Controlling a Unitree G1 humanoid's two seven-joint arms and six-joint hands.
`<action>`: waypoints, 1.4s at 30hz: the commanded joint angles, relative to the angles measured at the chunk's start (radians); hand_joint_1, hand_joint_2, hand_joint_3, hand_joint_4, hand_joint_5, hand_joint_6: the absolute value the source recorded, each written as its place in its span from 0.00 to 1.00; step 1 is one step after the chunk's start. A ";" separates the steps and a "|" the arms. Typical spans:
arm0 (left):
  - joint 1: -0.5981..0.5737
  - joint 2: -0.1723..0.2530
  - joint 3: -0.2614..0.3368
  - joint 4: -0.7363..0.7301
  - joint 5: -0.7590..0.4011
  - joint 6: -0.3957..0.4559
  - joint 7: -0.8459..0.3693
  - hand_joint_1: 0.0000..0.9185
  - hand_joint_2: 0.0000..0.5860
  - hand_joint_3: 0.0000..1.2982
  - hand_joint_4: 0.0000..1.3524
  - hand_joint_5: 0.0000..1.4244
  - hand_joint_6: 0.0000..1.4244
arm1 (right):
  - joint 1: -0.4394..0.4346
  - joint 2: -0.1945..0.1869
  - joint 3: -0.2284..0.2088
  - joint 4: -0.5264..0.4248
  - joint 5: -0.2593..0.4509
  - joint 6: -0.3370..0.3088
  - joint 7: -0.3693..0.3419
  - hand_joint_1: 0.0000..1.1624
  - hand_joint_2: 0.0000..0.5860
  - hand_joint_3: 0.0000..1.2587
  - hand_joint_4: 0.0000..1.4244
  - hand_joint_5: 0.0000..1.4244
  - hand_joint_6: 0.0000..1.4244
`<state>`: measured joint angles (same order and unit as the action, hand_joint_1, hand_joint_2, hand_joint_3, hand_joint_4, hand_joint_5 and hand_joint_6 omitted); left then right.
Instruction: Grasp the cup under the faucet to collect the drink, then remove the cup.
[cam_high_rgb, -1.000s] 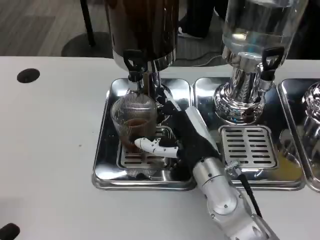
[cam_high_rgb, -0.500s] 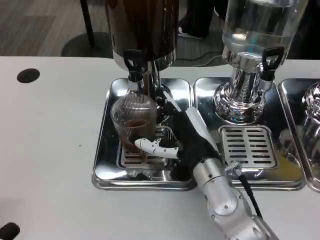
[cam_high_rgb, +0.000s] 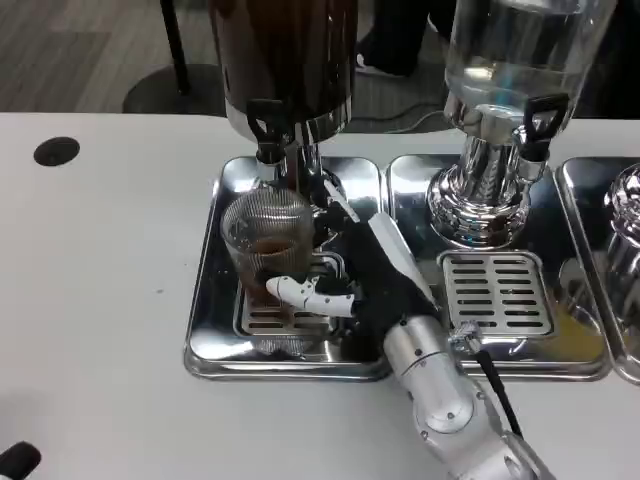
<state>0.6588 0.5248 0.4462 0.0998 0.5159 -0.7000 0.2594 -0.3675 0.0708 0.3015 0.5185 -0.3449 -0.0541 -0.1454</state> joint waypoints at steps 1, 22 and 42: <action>0.007 -0.008 -0.010 0.001 0.001 -0.001 0.006 0.00 0.08 0.00 0.00 0.00 0.00 | 0.008 0.008 0.003 -0.013 -0.004 0.009 -0.004 0.74 0.30 0.03 0.04 0.05 0.00; 0.024 -0.004 0.007 0.019 -0.011 -0.021 0.012 0.00 0.08 0.00 0.00 0.00 0.00 | 0.008 0.032 0.024 -0.012 -0.018 0.017 -0.015 0.73 0.32 0.03 0.03 0.04 0.00; 0.037 -0.001 0.025 0.040 -0.026 -0.039 0.016 0.00 0.08 0.00 0.00 0.00 0.00 | -0.053 0.058 0.024 0.057 -0.016 0.004 -0.028 0.73 0.32 0.03 0.03 0.05 0.00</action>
<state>0.6930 0.5248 0.4602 0.1329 0.5081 -0.7307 0.2635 -0.3966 0.1093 0.3227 0.5588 -0.3614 -0.0422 -0.1682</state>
